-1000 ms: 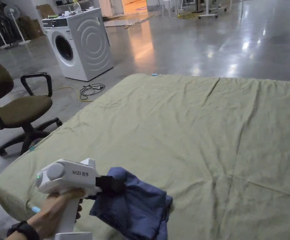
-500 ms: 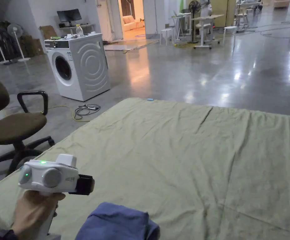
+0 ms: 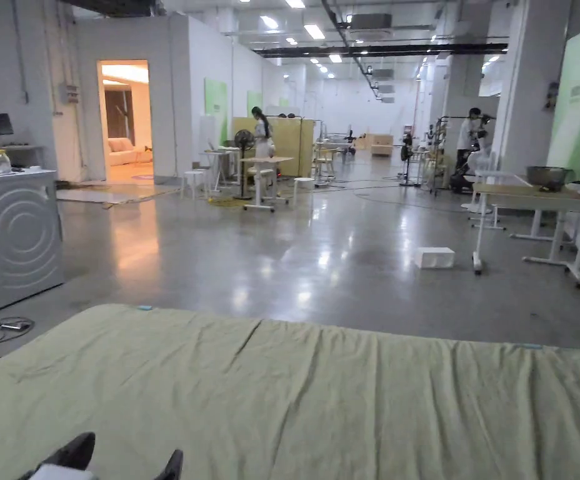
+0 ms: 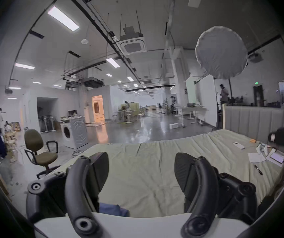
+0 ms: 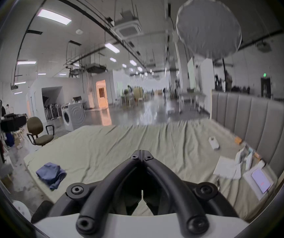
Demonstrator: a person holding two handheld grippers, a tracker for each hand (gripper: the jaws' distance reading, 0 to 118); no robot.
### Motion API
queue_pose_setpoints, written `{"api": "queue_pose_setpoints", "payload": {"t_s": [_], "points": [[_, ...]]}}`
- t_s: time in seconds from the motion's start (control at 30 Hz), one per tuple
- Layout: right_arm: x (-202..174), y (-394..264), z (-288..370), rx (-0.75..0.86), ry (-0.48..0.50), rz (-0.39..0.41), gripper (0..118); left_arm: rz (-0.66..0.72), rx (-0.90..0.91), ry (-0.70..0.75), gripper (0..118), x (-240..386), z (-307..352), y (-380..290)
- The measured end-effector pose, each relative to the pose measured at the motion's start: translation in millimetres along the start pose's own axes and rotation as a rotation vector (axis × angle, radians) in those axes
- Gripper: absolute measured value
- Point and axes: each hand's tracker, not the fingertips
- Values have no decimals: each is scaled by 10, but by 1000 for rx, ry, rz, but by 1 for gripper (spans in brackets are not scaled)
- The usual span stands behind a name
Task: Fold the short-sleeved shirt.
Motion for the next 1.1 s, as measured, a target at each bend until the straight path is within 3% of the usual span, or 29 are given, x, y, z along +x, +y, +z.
{"api": "queue_pose_setpoints", "payload": {"t_s": [0.07, 0.17, 0.23, 0.3, 0.33, 0.43, 0.57, 0.7, 1.1], "points": [[-27, 5, 137, 53, -53, 19, 0, 7, -21, -80, 59, 227, 100, -94], [-10, -38, 296, 43, -27, 27, 0, -40, -41, -138, 22, 370, 212, -153], [-31, -14, 372, 92, -58, 91, 0, -40, -47, -124, 7, 378, 260, -139], [-19, -23, 372, 54, -54, 46, 0, 14, -33, -146, 0, 364, 330, -152], [-10, -49, 377, 9, -47, 7, 0, 39, -31, -167, 0, 368, 375, -112], [-58, -16, 435, 57, -55, 89, 0, 32, -34, -163, 0, 408, 445, -100], [-70, -21, 403, 39, -55, 67, 0, 22, -35, -174, 0, 413, 413, -64], [-119, -12, 401, 56, -49, 100, 0, 34, -16, -166, 0, 400, 384, -9], [-128, -4, 357, 45, -33, 71, 0, 39, -21, -169, 0, 375, 346, -13]]}}
